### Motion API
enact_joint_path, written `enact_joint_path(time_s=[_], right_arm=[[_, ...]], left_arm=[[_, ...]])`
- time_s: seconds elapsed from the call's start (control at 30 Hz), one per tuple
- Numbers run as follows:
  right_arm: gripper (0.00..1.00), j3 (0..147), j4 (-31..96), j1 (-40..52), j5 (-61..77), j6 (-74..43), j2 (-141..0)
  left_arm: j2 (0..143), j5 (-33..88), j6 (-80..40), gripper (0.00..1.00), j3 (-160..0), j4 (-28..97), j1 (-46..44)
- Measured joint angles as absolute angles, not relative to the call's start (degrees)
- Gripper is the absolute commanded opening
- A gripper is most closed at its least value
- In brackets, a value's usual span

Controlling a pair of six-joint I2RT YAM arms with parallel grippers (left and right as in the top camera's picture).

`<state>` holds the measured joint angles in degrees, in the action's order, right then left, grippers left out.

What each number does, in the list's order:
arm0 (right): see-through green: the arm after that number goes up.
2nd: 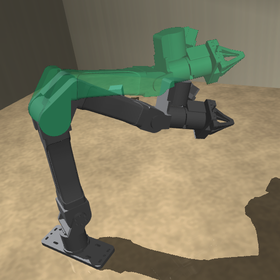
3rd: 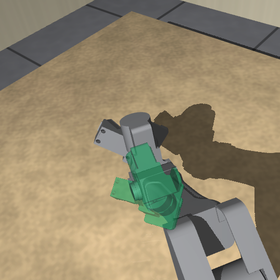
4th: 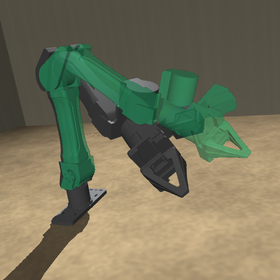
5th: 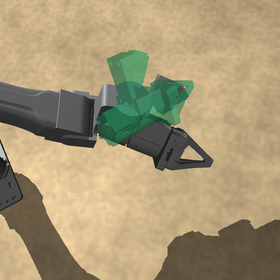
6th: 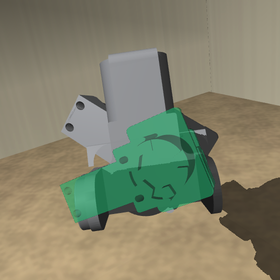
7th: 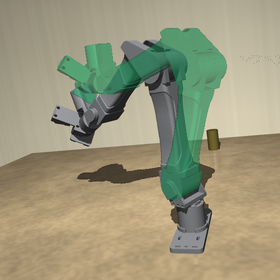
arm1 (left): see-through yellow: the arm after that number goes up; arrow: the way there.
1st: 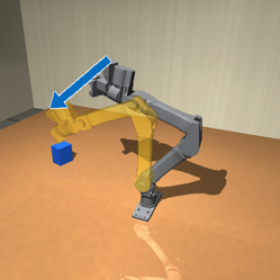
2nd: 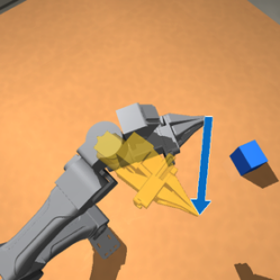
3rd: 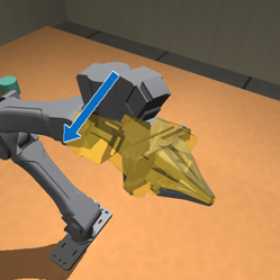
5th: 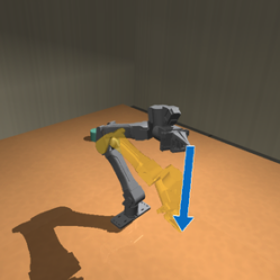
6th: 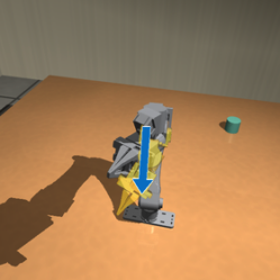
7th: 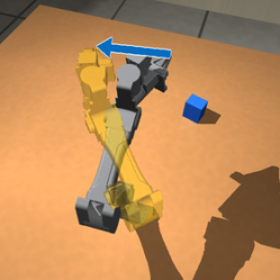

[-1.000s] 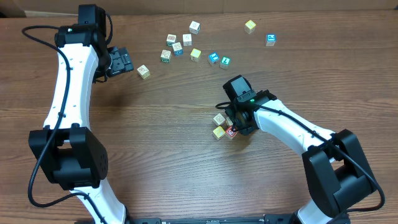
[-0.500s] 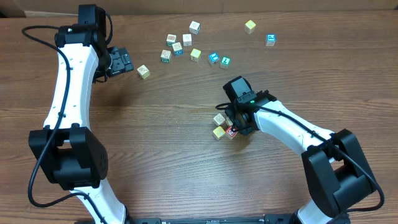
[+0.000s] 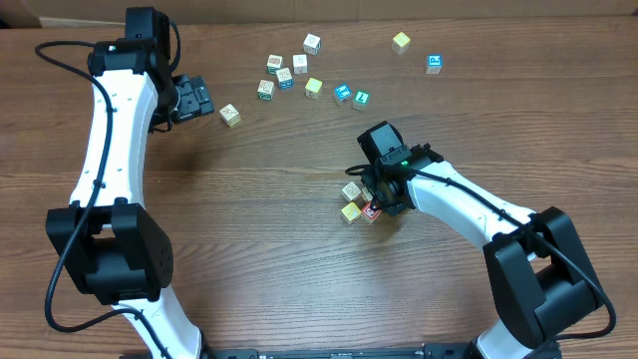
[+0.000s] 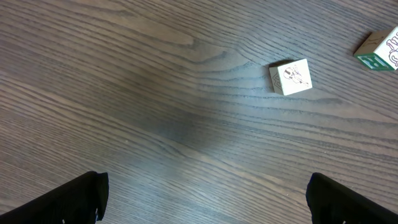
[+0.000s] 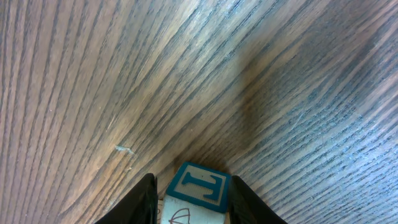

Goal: Form a circle

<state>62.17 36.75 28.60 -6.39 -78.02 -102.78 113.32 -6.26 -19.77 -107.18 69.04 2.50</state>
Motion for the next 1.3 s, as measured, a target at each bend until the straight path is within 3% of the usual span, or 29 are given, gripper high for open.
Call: enact_joint_path(time_s=[0.9, 1.17, 1.3], right_arm=[[0.36, 62.17, 36.58, 28.58, -6.92, -77.97, -102.78], [0.62, 62.19, 36.56, 28.51, -7.07, -76.27, -102.78], [0.65, 63.68, 39.62, 27.51, -6.83, -72.47, -102.89]], left_arm=[[113.32, -6.28, -19.77, 1.00, -107.18, 69.04, 2.50], [113.32, -6.26, -19.77, 0.99, -107.18, 69.04, 2.50], [113.32, -6.26, -19.77, 0.99, -107.18, 69.01, 2.50]])
